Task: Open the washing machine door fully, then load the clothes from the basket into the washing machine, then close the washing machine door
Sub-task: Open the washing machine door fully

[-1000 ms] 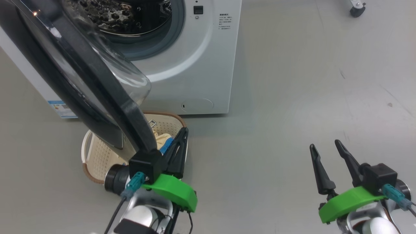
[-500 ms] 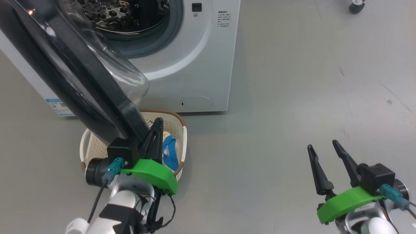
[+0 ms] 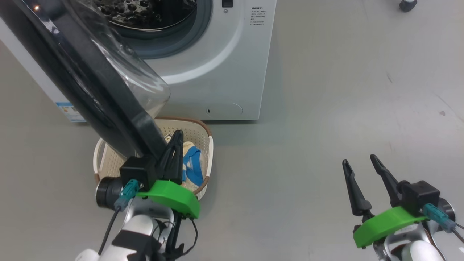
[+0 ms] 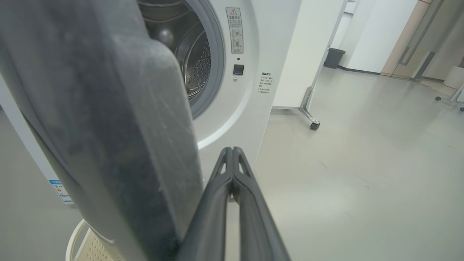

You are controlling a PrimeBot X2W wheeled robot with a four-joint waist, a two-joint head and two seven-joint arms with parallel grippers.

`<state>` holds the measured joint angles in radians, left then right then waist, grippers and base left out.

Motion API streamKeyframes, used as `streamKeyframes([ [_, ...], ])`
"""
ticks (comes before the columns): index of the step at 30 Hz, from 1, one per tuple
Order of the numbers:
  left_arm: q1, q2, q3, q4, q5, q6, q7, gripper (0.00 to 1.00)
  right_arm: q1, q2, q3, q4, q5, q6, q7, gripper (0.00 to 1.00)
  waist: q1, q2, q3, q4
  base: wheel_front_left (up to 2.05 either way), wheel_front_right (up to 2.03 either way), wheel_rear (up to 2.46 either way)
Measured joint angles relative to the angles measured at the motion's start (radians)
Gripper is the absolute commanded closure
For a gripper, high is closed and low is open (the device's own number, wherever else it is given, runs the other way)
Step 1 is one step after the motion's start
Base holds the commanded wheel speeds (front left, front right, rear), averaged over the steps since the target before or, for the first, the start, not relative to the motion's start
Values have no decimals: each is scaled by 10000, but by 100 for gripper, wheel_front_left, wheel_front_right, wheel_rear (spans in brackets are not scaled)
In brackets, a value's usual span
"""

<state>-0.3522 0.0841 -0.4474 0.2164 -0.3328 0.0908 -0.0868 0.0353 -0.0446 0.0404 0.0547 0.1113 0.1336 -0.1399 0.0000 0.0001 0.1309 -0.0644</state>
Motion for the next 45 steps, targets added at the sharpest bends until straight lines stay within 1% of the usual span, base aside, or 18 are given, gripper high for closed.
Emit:
streamKeyframes([
  [7,468,224,-27,-660,73,261,-67,100,-20,0,-38,-6,-19,0,-10,0,0,0,121,329,0,0,0],
  [11,719,407,-73,-938,311,439,-65,100,-31,0,-35,-33,-40,0,-21,0,1,0,124,536,0,0,0],
  [19,1342,677,-29,-1567,336,865,-6,100,-28,0,-50,-138,-119,0,-6,0,0,0,21,1010,0,0,0],
  [26,1728,840,82,-1969,334,1041,48,100,-26,0,-48,-322,-132,0,36,0,0,0,-51,1503,0,0,0],
  [32,1983,970,382,-2027,215,1244,50,100,-11,0,-52,-343,-132,0,171,0,0,0,-140,1905,0,0,0],
  [35,2074,1076,621,-2025,125,1432,48,100,-8,0,-46,-353,-132,0,174,0,0,0,-191,2080,0,0,0],
  [40,2196,1383,1032,-2006,58,1480,38,100,2,0,-46,-378,-132,0,222,0,0,0,-223,2334,0,0,0],
  [45,2206,1546,1402,-1916,-132,1507,31,100,2,0,-59,-395,-132,0,259,0,0,0,-176,2466,0,0,0],
])
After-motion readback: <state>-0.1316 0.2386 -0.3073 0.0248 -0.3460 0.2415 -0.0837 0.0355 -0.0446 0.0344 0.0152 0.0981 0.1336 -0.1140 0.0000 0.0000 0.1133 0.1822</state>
